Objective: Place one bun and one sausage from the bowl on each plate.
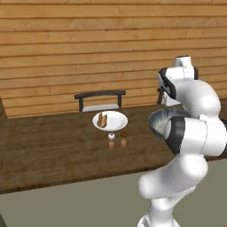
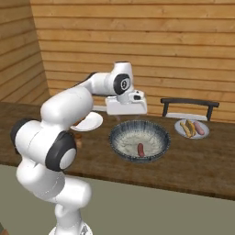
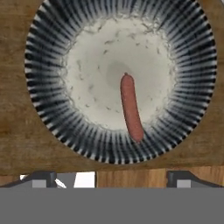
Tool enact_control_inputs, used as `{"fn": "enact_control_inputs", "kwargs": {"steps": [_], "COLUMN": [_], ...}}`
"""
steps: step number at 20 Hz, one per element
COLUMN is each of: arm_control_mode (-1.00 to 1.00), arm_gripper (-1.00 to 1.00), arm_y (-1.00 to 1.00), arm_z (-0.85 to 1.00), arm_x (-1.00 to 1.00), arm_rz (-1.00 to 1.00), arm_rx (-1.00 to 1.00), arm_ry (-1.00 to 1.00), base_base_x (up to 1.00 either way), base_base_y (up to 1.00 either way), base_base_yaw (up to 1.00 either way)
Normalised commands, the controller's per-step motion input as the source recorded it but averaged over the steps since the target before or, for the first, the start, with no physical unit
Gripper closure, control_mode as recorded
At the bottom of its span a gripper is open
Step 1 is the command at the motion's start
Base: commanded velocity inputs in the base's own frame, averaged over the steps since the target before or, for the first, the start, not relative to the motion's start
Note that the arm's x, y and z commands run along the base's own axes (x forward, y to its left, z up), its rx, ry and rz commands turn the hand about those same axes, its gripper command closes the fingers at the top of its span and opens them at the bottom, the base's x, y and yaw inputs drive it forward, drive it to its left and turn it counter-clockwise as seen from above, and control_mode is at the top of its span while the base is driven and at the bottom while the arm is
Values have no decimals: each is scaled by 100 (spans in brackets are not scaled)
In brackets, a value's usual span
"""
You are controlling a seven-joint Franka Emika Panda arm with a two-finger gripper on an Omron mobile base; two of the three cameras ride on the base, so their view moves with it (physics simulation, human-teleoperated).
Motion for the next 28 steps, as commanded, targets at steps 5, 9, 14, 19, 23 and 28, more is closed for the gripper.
{"fn": "enact_control_inputs", "kwargs": {"steps": [5, 9, 14, 19, 23, 28], "arm_control_mode": [-100, -100, -100, -100, -100, -100], "arm_gripper": [-100, -100, -100, -100, -100, -100], "arm_y": [-3, -25, -34, -4, 0, -17], "arm_z": [-51, -64, -62, -49, -52, -27], "arm_x": [0, 0, 0, 21, 17, 4], "arm_rz": [0, 0, 0, 0, 0, 0], "arm_rx": [4, 0, 0, 0, 0, 0], "arm_ry": [1, 0, 2, 0, 0, 0], "base_base_x": [0, 0, 0, 0, 0, 0], "base_base_y": [0, 0, 0, 0, 0, 0], "base_base_yaw": [0, 0, 0, 0, 0, 0]}}
